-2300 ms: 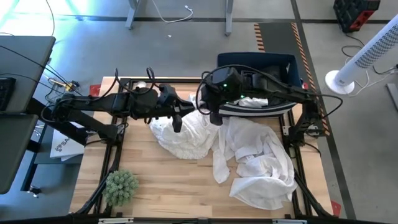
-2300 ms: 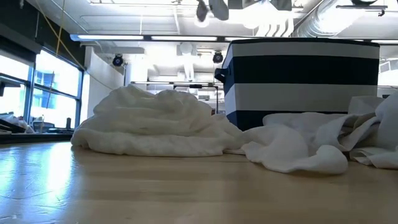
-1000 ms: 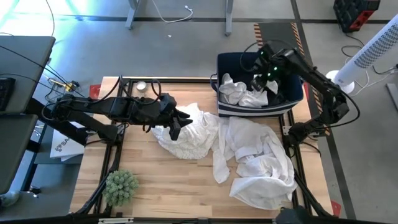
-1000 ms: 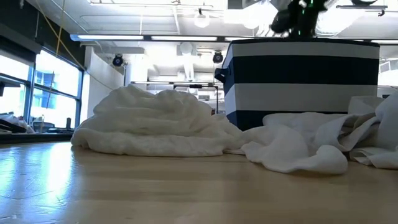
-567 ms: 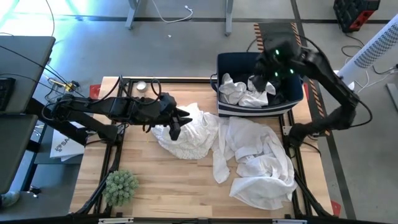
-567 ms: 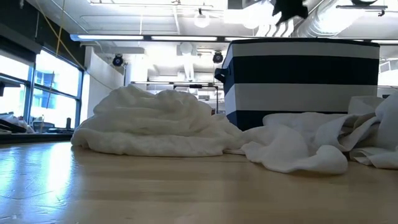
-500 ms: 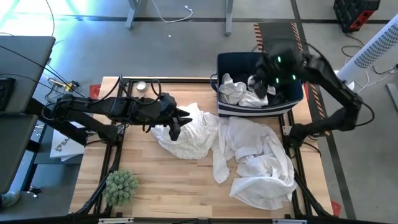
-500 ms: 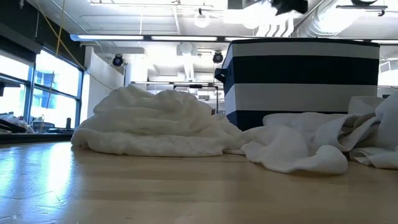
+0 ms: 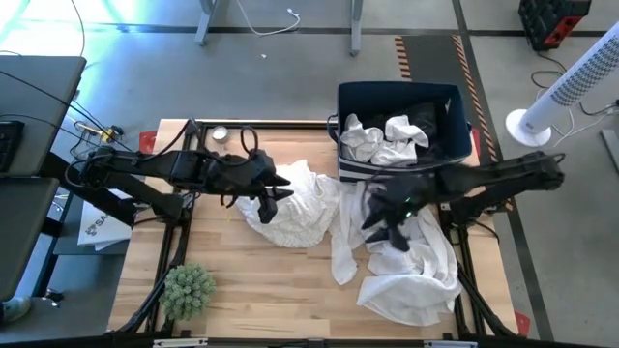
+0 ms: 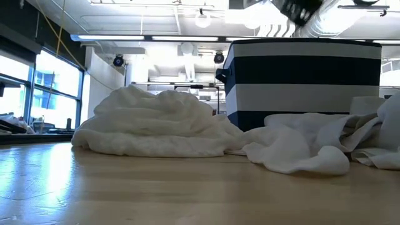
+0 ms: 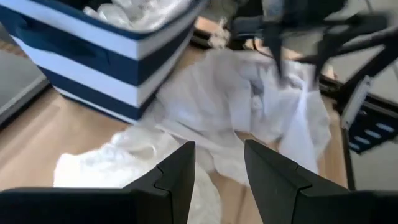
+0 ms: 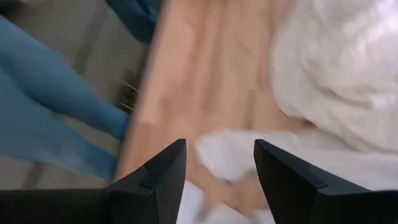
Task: Sort clothes
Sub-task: Put the white sock into the blue laundry organizer
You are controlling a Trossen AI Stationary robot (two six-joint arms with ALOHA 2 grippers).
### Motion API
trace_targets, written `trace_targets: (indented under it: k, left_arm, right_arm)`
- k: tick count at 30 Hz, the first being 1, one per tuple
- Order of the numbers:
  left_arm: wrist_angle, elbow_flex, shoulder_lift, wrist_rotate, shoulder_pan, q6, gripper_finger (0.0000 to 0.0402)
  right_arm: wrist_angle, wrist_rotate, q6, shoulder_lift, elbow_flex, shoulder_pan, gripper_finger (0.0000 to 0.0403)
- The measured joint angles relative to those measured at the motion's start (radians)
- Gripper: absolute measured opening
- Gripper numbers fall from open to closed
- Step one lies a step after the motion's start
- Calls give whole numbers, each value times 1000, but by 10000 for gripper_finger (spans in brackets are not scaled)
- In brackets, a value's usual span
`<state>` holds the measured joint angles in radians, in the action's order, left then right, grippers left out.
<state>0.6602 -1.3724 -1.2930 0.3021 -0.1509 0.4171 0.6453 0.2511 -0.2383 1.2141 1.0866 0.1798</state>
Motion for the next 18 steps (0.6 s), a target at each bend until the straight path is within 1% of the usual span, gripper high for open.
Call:
trace_targets:
  k: [2,6,10,14,18]
  left_arm:
    - [20,0,0,-26,0,10,135]
    - [62,0,0,-75,0,64,135]
    - [99,0,0,-118,0,114,135]
    - [121,0,0,-150,-1,147,135]
    - [137,0,0,-161,-1,166,135]
  right_arm:
    - [-8,-45,42,48,-31,13,186]
    - [-73,-53,174,165,-58,17,186]
    - [-131,-80,267,302,-61,10,186]
    - [-159,-85,338,428,-61,10,186]
    - [-163,-86,348,537,-62,11,184]
